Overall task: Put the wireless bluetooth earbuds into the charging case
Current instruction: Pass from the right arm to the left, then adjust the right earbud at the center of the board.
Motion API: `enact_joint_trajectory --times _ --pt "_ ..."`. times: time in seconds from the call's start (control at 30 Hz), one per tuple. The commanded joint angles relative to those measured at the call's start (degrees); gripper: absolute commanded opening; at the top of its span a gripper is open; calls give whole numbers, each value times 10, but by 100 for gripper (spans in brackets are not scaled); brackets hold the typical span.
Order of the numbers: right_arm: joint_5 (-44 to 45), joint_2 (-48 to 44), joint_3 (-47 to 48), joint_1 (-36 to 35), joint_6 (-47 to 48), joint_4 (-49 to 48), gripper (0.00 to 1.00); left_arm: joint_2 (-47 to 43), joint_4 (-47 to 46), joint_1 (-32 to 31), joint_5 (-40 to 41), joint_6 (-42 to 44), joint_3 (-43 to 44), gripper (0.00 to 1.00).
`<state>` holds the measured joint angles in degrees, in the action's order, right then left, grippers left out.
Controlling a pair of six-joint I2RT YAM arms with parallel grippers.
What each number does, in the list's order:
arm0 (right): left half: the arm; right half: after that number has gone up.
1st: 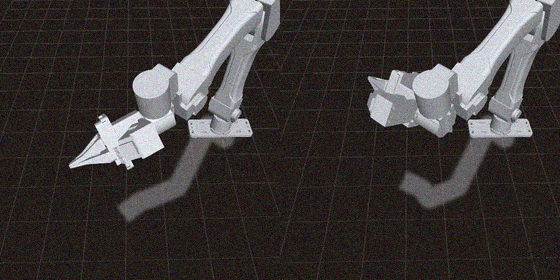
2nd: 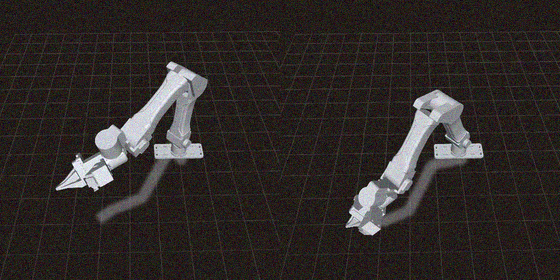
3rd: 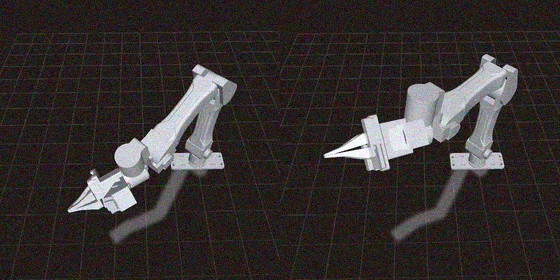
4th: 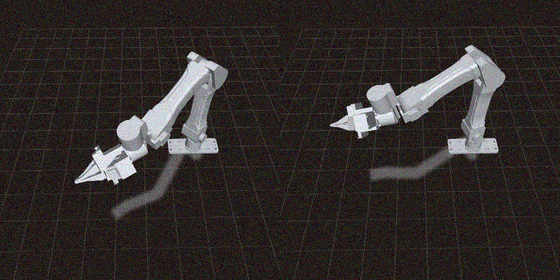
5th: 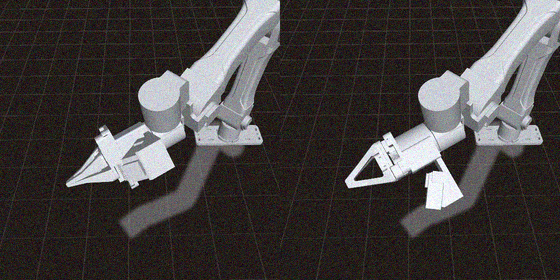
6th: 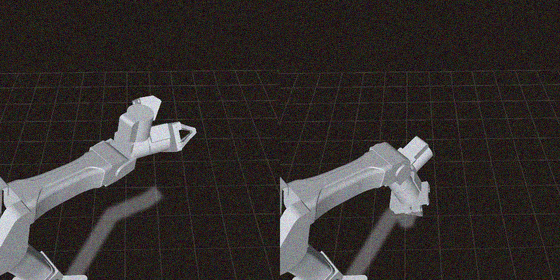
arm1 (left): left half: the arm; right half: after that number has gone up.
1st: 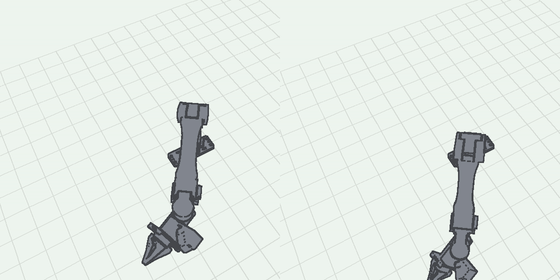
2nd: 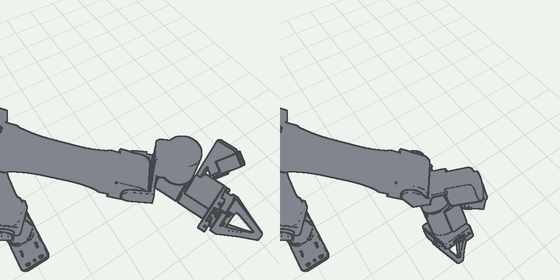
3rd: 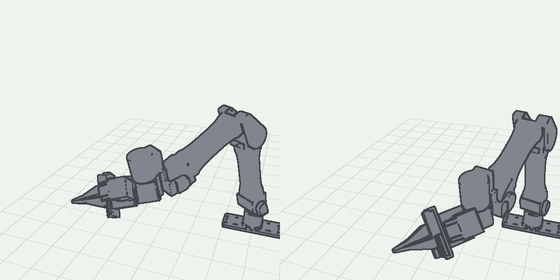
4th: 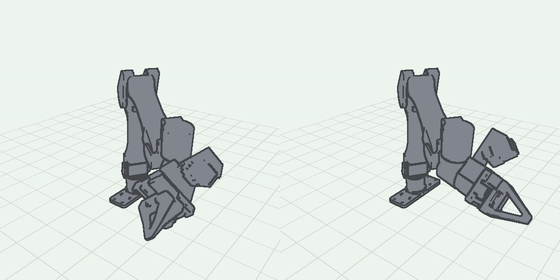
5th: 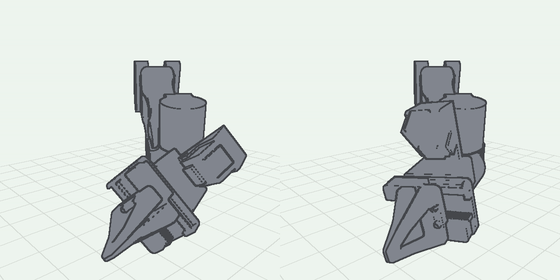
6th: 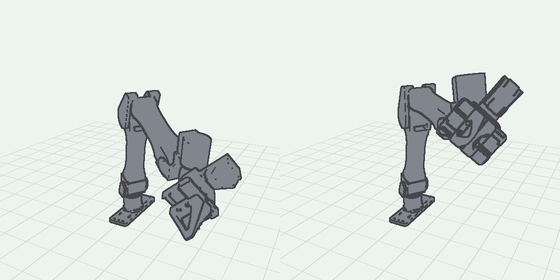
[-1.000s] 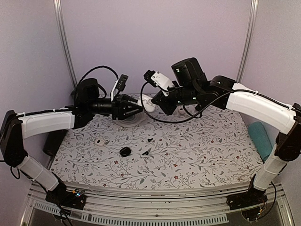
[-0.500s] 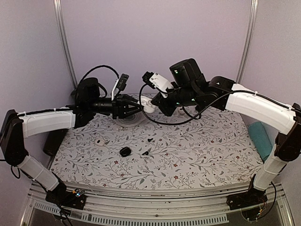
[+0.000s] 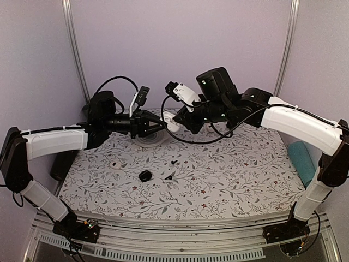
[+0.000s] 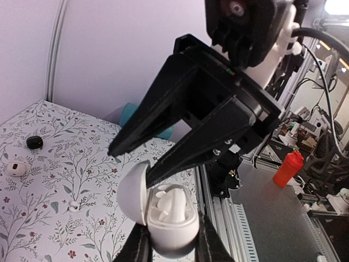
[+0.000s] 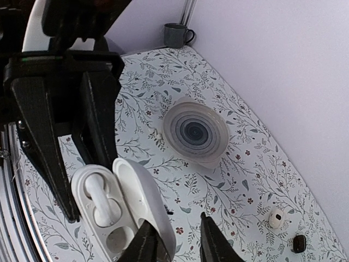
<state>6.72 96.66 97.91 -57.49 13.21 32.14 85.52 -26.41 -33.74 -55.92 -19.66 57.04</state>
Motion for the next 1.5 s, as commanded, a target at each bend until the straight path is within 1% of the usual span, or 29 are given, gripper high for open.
enact_joint_trajectory --times 0.0,0.1,0.17,0.33,0.53,0.57,0.77,0.83,0.93,0.97,1.0,1.1,1.2,1.23,1.33,1.47 --pt "-15 0 5 -4 -15 -19 34 -13 -62 -10 2 -2 -26 0" --pt "-30 -3 2 0 -32 -28 40 -26 -117 -11 9 -9 -60 0" --pt "-51 -6 -4 4 -47 -38 42 -34 -142 -12 20 -10 -78 0" --pt "-123 -21 -35 14 -83 -77 43 -39 -172 -12 46 -14 -107 0" --pt "-177 -44 -74 29 -127 -126 45 -39 -181 -11 82 -15 -127 0" --pt "-179 -53 -84 33 -147 -138 45 -40 -181 -10 88 -14 -130 0" --pt "-183 -114 -155 62 -194 -202 49 -49 -187 -1 115 -15 -147 0" --pt "-167 -138 -189 75 -212 -225 52 -52 -188 3 120 -15 -150 0" --pt "-109 -170 -250 93 -235 -251 60 -57 -188 11 125 -16 -154 0" --pt "-102 -176 -267 110 -245 -251 60 -60 -188 13 125 -17 -156 0" --pt "-114 -178 -280 126 -254 -247 61 -63 -187 17 125 -17 -157 0" --pt "-146 -170 -313 179 -299 -227 60 -71 -185 23 126 -19 -159 0" --pt "-147 -153 -335 203 -314 -224 58 -78 -185 26 124 -22 -161 0" --pt "-148 -138 -338 208 -317 -223 57 -80 -184 27 124 -23 -160 0" --pt "-160 -98 -338 217 -321 -221 46 -82 -177 30 117 -24 -159 0" --pt "-167 -33 -340 229 -298 -223 42 -89 -173 32 115 -24 -161 0"
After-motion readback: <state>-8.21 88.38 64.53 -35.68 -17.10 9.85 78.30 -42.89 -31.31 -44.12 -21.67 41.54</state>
